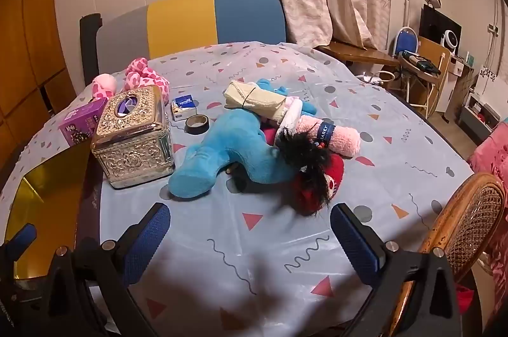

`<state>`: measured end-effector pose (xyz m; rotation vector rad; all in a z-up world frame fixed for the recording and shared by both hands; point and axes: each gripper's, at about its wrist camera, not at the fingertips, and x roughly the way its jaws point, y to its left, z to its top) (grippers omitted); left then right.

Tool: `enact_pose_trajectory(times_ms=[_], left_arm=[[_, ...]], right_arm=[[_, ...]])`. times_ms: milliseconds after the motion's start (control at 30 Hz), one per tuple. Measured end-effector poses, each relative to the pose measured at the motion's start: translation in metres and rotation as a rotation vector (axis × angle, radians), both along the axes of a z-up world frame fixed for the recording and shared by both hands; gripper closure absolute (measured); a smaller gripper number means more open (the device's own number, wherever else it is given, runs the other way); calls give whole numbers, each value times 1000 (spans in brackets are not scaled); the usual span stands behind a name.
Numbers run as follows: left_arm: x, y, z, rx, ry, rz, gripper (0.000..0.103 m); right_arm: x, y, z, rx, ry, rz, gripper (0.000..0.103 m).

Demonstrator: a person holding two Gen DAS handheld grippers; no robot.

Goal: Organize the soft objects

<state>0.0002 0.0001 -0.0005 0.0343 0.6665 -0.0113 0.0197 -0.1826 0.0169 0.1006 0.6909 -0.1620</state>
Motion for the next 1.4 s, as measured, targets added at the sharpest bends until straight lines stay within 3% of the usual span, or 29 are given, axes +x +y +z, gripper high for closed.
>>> enact_pose_trajectory(times_ms=[100,167,200,400,1400], left_arm=[[1,0,-3,-11,34,3,0],[2,15,1,-62,46,7,0],[-1,6,1,-27,25,13,0],[0,4,-2,-9,35,12,0],[-2,11,-3,-34,45,21,0]], right_arm=[[0,1,0,-13,2,0,0],[0,3,0,-15,3,1,0],[0,4,0,-14,4,0,0],[-1,-3,-3,6,1,-2,0],[4,8,-3,-6,-7,24,0]])
